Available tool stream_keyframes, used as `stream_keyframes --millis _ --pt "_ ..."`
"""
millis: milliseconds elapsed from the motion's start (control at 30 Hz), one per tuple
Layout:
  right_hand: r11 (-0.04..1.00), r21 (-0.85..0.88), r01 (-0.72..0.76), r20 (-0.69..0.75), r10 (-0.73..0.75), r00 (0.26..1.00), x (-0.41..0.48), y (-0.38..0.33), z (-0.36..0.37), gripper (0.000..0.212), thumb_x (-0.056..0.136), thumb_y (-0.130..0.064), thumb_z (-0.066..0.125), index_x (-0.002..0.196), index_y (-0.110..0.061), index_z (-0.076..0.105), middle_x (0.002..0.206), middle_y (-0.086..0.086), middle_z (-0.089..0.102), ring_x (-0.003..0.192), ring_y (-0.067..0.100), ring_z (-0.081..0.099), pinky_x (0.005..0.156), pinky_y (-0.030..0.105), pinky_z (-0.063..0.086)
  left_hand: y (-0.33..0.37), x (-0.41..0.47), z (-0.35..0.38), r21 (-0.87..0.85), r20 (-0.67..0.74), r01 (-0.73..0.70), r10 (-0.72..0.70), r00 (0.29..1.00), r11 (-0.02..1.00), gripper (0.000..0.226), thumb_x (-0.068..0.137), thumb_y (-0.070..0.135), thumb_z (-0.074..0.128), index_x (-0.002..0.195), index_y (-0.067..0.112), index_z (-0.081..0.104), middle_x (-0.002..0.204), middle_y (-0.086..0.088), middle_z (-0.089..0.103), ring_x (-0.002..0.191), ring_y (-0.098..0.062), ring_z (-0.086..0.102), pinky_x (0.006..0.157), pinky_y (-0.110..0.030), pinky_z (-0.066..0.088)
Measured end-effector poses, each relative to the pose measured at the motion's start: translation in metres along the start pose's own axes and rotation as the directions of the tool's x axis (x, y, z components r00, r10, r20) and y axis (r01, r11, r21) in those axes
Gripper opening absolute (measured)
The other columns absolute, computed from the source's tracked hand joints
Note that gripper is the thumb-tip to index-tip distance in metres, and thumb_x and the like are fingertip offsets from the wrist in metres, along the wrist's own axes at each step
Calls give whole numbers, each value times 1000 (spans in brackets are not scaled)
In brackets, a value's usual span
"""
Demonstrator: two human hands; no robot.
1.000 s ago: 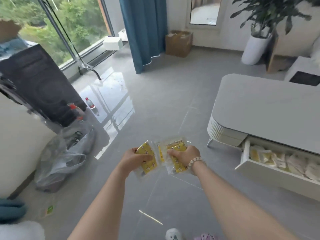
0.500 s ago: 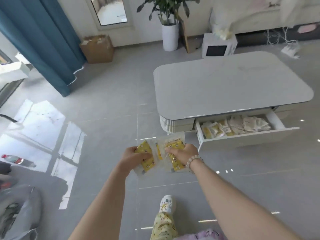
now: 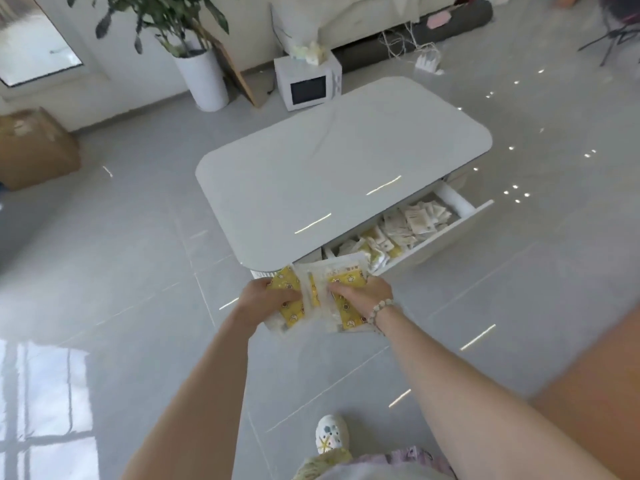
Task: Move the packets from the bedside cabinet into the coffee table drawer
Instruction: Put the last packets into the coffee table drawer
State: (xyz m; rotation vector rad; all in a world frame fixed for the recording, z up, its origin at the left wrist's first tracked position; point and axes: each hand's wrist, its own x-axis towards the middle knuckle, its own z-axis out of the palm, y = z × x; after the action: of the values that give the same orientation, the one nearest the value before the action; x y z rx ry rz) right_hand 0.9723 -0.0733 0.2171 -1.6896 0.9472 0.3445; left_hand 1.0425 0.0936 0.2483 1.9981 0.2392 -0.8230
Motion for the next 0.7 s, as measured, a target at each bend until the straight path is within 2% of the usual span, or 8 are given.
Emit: stream_keyframes --millis 100,133,267,467,600,700 --pt "998 62 -23 -56 26 998 13 3 -10 96 32 -71 68 110 -15 65 106 2 68 98 20 64 88 36 55 20 18 12 50 34 -29 28 999 998 18 77 11 75 71 19 60 71 4 60 62 -8 56 52 -17 40" --pt "996 87 -33 -74 39 997 16 3 -16 92 33 -70 69 107 -15 66 103 2 69 96 20 65 87 36 55 26 24 18 71 54 -38 34 998 997 18 77 12 75 70 19 60 71 2 60 62 -9 56 52 -18 41" --pt "989 134 -57 -132 75 988 25 8 -45 58 60 -54 77 98 -12 70 94 4 72 86 19 68 83 36 57 48 41 45 121 136 -54 38 990 991 13 74 15 77 77 17 64 76 0 65 65 -13 60 56 -22 45" --pt "977 189 -102 -195 139 971 45 22 -91 55 67 -48 77 100 -5 71 94 11 73 85 22 70 80 36 58 81 58 96 174 219 -80 40 975 982 13 75 13 76 76 16 63 73 1 64 63 -12 59 52 -21 43" --pt "968 228 -108 -200 155 967 64 28 -131 42 68 -44 77 94 -11 71 84 3 72 74 16 68 77 33 58 107 69 137 198 255 -108 55 965 974 12 78 11 73 75 15 62 69 3 61 58 -8 56 40 -13 42" --pt "968 229 -104 -200 151 968 84 30 -169 41 68 -43 77 94 -10 71 74 0 67 66 11 63 72 29 57 129 77 170 213 254 -116 60 965 970 12 78 12 74 76 17 63 73 3 62 62 -6 56 49 -13 41"
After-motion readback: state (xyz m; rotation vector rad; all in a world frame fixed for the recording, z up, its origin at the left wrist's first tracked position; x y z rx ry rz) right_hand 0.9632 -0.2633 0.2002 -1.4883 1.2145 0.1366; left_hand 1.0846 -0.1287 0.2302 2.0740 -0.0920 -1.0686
